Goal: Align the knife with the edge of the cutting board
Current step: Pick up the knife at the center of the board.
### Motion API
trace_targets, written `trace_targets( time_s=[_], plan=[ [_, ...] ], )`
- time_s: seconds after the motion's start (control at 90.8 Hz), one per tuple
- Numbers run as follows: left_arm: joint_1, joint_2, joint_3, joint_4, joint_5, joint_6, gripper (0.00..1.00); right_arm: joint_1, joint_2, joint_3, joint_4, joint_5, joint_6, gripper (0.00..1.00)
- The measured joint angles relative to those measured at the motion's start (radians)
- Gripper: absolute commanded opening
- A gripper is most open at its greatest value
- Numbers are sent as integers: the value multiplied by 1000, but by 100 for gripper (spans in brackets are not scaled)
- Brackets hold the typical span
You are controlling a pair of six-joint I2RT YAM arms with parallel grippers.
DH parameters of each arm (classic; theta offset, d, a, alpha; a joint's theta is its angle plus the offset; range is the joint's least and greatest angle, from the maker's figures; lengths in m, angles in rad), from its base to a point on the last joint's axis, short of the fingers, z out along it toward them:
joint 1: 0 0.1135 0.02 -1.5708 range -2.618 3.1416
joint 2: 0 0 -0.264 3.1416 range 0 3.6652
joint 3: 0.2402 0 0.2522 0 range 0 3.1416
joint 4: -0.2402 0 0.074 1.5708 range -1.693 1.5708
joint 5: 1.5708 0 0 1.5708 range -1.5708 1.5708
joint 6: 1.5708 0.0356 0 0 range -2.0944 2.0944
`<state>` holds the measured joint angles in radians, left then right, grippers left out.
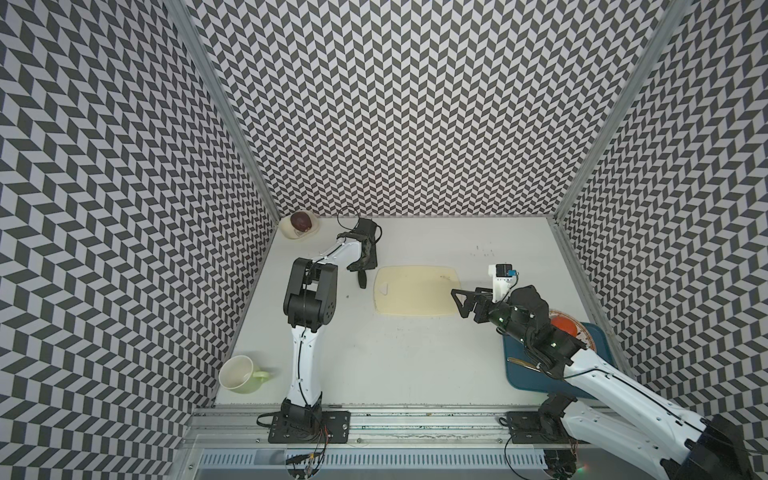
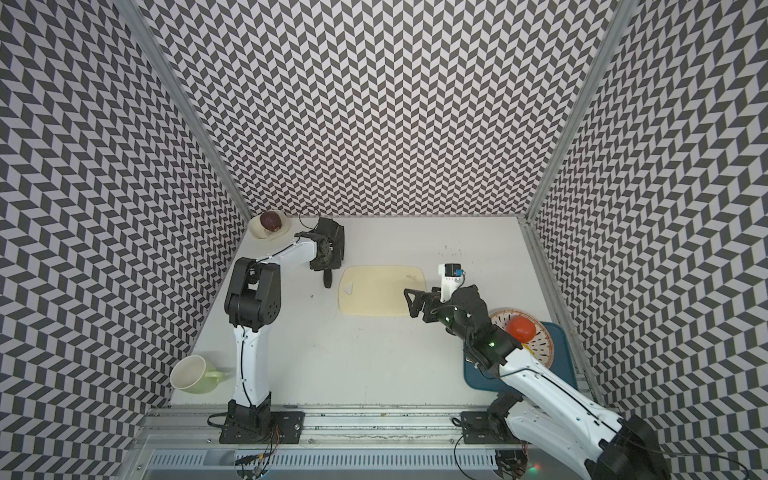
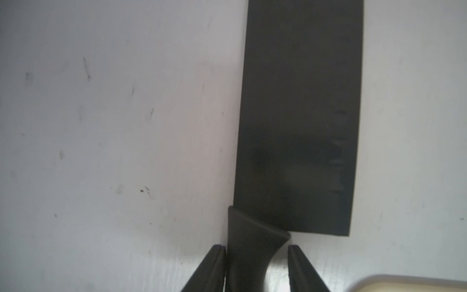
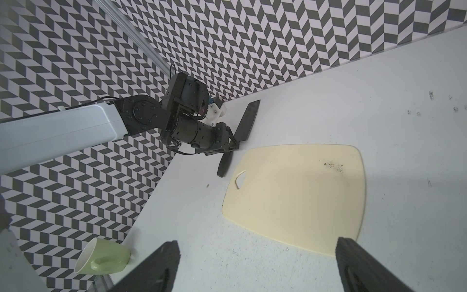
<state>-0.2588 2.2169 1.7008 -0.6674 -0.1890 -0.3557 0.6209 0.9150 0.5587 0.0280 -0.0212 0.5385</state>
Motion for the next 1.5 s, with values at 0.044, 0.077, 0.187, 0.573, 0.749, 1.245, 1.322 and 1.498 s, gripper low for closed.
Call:
trace_targets(
  time_s=[0.044, 0.077, 0.187, 0.573, 0.749, 1.245, 1.322, 1.498],
  plan=[
    [0, -1, -2, 0, 3, 1, 50, 0, 0, 0, 0, 0, 0, 100],
    [0, -4, -7, 1, 4, 1, 50, 0, 0, 0, 0, 0, 0, 100],
    [0, -25, -34, 2, 5, 3, 50, 0, 0, 0, -1, 1, 0, 100],
    [6, -15, 7, -42, 0, 27, 39, 0, 0, 0, -1, 7, 0, 100],
    [14, 28, 58, -58, 1, 37, 38, 0, 0, 0, -1, 7, 0, 100],
    [18, 31, 65, -80, 6, 69, 25, 0, 0, 0, -2, 10, 0, 100],
    [19, 31, 68, -84, 8, 69, 20, 1, 0, 0, -2, 13, 0, 100],
    [20, 31, 69, -85, 10, 71, 14, 1, 0, 0, -2, 17, 0, 100]
  ],
)
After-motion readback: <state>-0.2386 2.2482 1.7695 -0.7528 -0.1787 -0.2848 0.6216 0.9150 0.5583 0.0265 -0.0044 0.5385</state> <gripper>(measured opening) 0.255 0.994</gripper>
